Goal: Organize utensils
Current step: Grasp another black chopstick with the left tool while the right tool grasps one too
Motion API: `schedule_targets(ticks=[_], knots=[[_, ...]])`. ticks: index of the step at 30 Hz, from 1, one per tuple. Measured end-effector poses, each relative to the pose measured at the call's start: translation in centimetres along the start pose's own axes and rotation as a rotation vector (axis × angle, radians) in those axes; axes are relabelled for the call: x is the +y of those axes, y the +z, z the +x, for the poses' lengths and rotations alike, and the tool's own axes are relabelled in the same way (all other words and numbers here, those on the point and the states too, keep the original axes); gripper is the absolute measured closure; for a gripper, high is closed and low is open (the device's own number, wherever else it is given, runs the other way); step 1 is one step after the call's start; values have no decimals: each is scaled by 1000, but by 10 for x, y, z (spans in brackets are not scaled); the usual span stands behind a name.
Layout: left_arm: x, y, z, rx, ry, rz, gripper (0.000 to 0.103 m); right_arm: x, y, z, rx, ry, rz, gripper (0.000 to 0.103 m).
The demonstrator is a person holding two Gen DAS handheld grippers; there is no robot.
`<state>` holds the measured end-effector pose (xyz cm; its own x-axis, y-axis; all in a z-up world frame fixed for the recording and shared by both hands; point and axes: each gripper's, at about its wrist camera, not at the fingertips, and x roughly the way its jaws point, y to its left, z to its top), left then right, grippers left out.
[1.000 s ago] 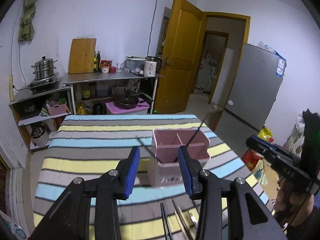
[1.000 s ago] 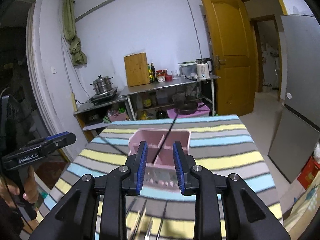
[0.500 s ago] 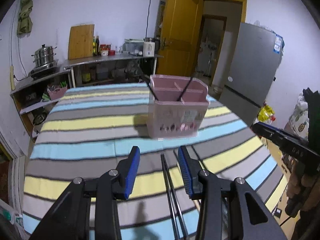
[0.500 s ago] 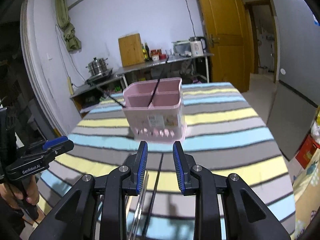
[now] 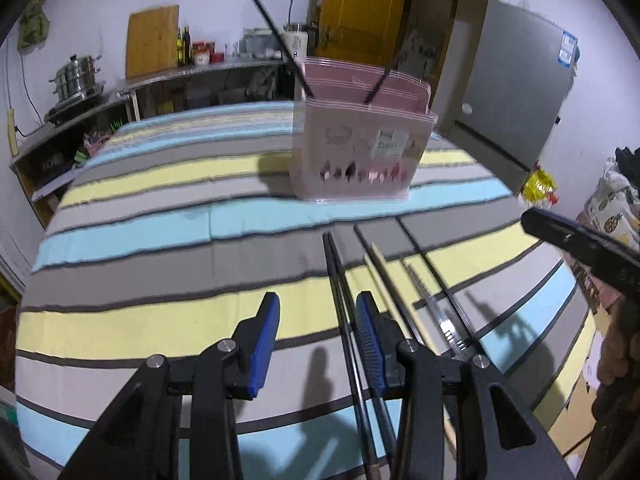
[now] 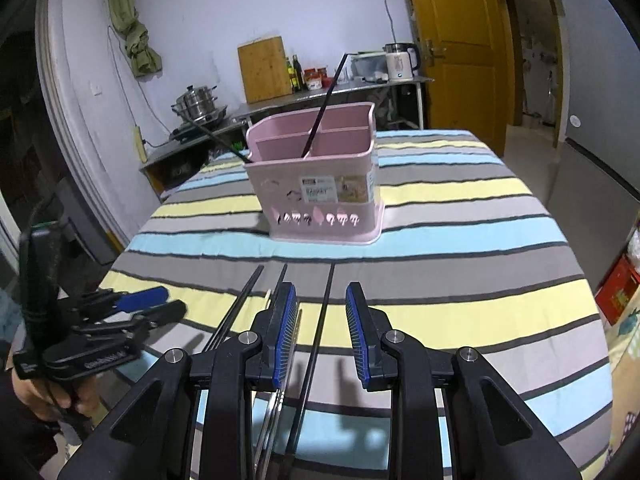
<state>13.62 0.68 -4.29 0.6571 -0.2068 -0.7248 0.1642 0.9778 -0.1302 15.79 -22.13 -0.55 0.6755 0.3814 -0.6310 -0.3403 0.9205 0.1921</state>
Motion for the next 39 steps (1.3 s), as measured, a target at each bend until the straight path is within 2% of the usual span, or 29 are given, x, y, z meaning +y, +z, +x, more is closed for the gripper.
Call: schedule_targets(ticks=[12, 19, 24, 30, 39], knots=[[-3, -6, 38, 96, 9, 20, 62, 2, -7, 24, 67, 7, 4, 76], [-4, -5, 45, 101, 38, 44, 61, 0, -7, 31, 79, 6, 12, 76], [-2, -1, 46, 106, 62, 38, 70, 1, -6, 41, 97, 6, 6, 76], [8, 5, 49, 117, 52, -1, 72, 0, -5, 69, 147, 3, 9, 76], [17, 29, 67, 166, 9, -45, 72, 2, 4, 108, 219, -26, 0, 82]])
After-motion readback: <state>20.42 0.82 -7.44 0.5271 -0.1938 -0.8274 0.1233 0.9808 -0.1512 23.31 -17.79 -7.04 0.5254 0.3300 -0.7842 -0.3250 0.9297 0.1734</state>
